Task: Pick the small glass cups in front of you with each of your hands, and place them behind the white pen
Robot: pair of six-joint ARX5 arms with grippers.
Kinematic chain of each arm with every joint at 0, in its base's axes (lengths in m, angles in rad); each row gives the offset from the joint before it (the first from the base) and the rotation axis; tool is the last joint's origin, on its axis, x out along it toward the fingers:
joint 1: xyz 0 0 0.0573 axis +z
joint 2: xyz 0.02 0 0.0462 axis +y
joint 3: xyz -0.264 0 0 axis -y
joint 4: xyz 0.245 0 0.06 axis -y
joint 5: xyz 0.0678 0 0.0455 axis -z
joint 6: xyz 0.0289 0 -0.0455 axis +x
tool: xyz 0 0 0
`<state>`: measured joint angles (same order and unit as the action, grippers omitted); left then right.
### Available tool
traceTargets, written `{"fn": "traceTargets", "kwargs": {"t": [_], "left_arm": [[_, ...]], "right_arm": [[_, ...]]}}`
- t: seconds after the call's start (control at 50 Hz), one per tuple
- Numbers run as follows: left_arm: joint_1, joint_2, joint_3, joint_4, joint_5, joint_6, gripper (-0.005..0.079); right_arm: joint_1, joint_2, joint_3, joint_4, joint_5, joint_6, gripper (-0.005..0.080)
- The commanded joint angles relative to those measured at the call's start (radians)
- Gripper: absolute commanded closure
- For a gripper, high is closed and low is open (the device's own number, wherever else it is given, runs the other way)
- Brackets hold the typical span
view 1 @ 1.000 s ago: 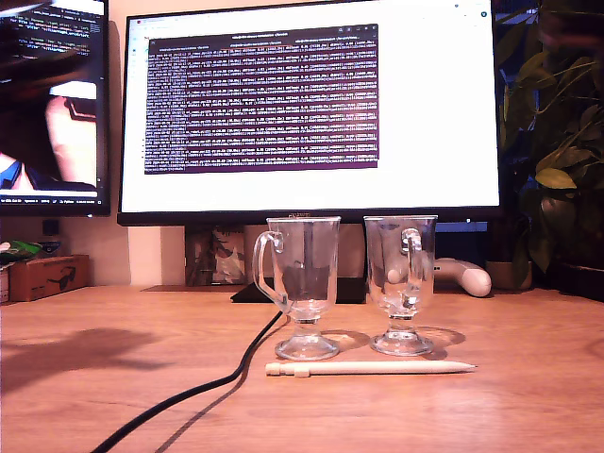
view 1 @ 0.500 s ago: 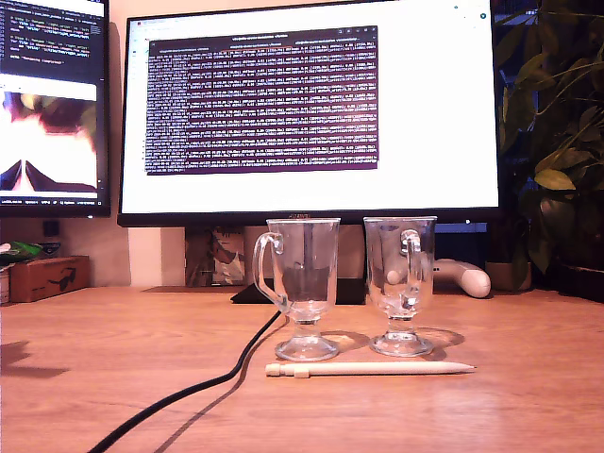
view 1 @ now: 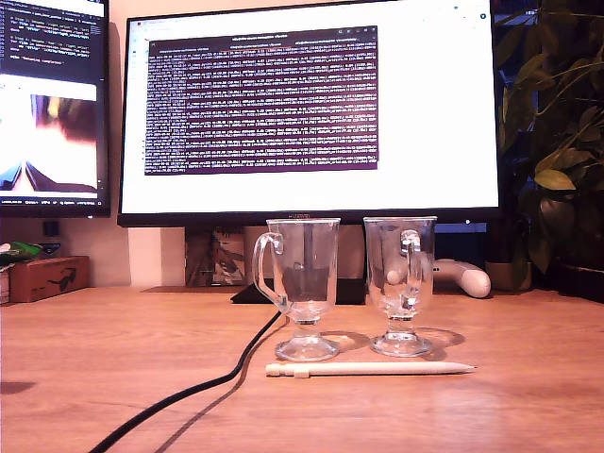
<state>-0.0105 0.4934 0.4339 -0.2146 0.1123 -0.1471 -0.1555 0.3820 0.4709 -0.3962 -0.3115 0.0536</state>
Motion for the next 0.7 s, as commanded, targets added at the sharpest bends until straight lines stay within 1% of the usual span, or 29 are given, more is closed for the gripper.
{"fn": "traceTargets", "kwargs": {"t": [0.0, 0.2, 0.34, 0.48, 0.68], "left_arm": [[-0.023, -0.011, -0.044, 0.016, -0.017, -0.011, 0.0762], [-0.082, -0.012, -0.126, 0.087, -0.08, -0.01, 0.0762], [-0.106, -0.033, -0.183, 0.145, -0.12, 0.005, 0.0762], [-0.109, -0.063, -0.237, 0.186, -0.145, 0.023, 0.0762], [-0.109, -0.119, -0.29, 0.193, -0.183, 0.064, 0.0762]], "right_arm": [[0.005, -0.029, -0.046, 0.035, 0.001, 0.026, 0.0765], [0.005, -0.117, -0.116, 0.115, 0.006, 0.05, 0.0765], [0.005, -0.161, -0.151, 0.154, 0.008, 0.048, 0.0765], [0.005, -0.196, -0.211, 0.184, 0.008, 0.048, 0.0765], [0.005, -0.227, -0.277, 0.203, 0.008, 0.043, 0.0765]]}}
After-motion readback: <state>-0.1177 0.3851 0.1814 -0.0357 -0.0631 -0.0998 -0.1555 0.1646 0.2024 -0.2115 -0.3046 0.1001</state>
